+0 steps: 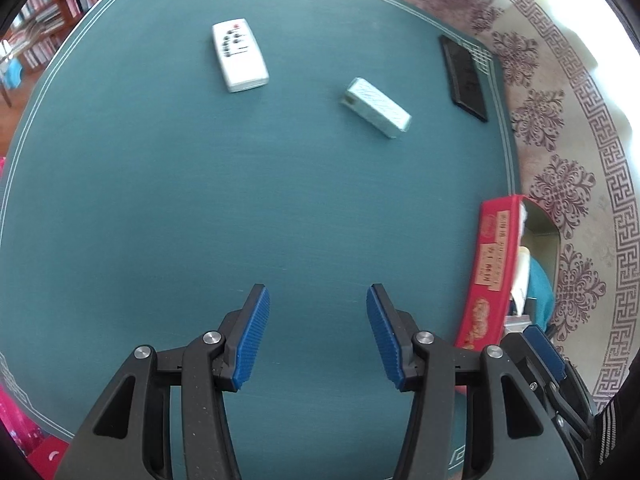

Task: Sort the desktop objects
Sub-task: 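Move both open tools back over the table toward the remote and blue box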

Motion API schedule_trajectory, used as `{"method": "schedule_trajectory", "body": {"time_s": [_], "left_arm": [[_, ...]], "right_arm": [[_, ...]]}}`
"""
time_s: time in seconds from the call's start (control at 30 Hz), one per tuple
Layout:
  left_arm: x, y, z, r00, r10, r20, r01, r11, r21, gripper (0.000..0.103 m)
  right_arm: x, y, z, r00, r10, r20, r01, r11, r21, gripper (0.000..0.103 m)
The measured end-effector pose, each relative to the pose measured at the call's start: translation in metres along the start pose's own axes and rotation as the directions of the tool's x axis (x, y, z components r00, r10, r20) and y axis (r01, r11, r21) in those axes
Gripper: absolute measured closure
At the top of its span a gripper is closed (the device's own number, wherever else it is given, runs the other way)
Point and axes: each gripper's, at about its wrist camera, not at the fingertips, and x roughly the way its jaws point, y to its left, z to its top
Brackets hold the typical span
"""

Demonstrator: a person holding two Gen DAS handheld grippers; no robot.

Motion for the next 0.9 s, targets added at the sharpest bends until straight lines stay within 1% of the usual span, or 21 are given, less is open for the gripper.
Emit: {"method": "schedule_trajectory", "body": {"time_s": [0.07,0.1,0.13,0.17,0.2,0.53,0.57,0.6,0.67,0.9], "left_arm": [[0.003,0.009,0.002,1.0,0.001,-0.013,-0.001,1.0,-0.002,0.049],[0.004,0.013,0.003,1.0,0.001,-0.019,-0.001,1.0,-0.005,0.047],[0.005,0.017,0.003,1.0,0.001,-0.026,-0.001,1.0,-0.009,0.044],[0.007,0.022,0.004,1.0,0.002,-0.032,-0.003,1.0,-0.015,0.038],[0.007,0.025,0.005,0.999,0.004,-0.033,-0.004,1.0,-0.019,0.036],[0.012,0.064,0.023,0.998,0.007,-0.062,-0.01,0.998,-0.062,0.035],[0.013,0.067,0.025,0.998,0.005,-0.067,-0.009,0.998,-0.066,0.033],[0.015,0.07,0.027,0.997,0.002,-0.073,-0.007,0.998,-0.067,0.03],[0.017,0.074,0.031,0.997,0.0,-0.082,-0.005,0.998,-0.064,0.027],[0.025,0.083,0.046,0.995,0.013,-0.099,-0.016,0.999,-0.036,0.027]], "right_arm": [[0.004,0.008,0.0,1.0,0.001,-0.012,-0.001,1.0,-0.013,0.035],[0.007,0.012,0.0,1.0,0.001,-0.02,-0.001,1.0,-0.019,0.034],[0.009,0.016,0.0,1.0,0.001,-0.027,-0.002,1.0,-0.022,0.034],[0.012,0.019,0.001,0.999,0.001,-0.034,-0.001,1.0,-0.025,0.033],[0.014,0.022,0.0,0.999,0.001,-0.039,-0.002,1.0,-0.026,0.031],[0.035,0.045,0.004,0.997,0.0,-0.082,-0.002,1.0,-0.026,0.024],[0.038,0.047,0.005,0.996,0.0,-0.087,-0.002,1.0,-0.024,0.024],[0.04,0.048,0.006,0.996,-0.001,-0.089,-0.001,1.0,-0.022,0.024],[0.044,0.049,0.008,0.996,-0.001,-0.095,-0.001,1.0,-0.014,0.023],[0.06,0.051,0.015,0.994,-0.004,-0.113,0.006,1.0,0.019,0.023]]}}
